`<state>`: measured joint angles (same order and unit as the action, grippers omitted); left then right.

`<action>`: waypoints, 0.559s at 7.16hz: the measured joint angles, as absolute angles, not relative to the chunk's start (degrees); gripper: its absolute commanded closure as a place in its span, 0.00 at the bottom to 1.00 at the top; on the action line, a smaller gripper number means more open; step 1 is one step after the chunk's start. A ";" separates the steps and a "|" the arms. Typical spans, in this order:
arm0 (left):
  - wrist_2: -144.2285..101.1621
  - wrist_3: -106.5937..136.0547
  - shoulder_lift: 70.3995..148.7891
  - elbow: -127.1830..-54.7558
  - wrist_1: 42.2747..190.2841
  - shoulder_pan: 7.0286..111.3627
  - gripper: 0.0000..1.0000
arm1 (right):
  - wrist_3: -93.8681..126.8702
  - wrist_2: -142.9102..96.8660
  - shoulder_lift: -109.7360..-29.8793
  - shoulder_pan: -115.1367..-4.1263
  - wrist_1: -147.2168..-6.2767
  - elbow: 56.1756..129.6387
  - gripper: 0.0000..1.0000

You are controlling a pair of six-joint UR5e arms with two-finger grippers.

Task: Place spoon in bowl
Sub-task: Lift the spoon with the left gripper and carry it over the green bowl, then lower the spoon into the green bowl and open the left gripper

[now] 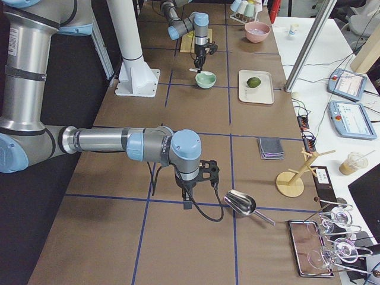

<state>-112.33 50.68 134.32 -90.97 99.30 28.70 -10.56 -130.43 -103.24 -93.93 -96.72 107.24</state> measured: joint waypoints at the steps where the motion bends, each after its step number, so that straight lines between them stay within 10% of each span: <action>1: -112.34 50.56 135.83 -88.46 99.17 28.68 0.72 | -10.55 -130.43 -103.23 -93.93 -96.70 107.19 0.00; 2: -112.42 50.42 136.20 -87.30 99.10 28.67 0.05 | -10.55 -130.43 -103.23 -93.92 -96.70 107.13 0.00; 4: -112.51 50.37 136.33 -86.50 99.06 28.73 0.00 | -10.52 -130.43 -103.21 -93.89 -96.76 107.07 0.00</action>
<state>-112.51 50.37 136.33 -86.50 99.06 28.73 -10.52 -130.43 -103.21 -93.89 -96.76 107.07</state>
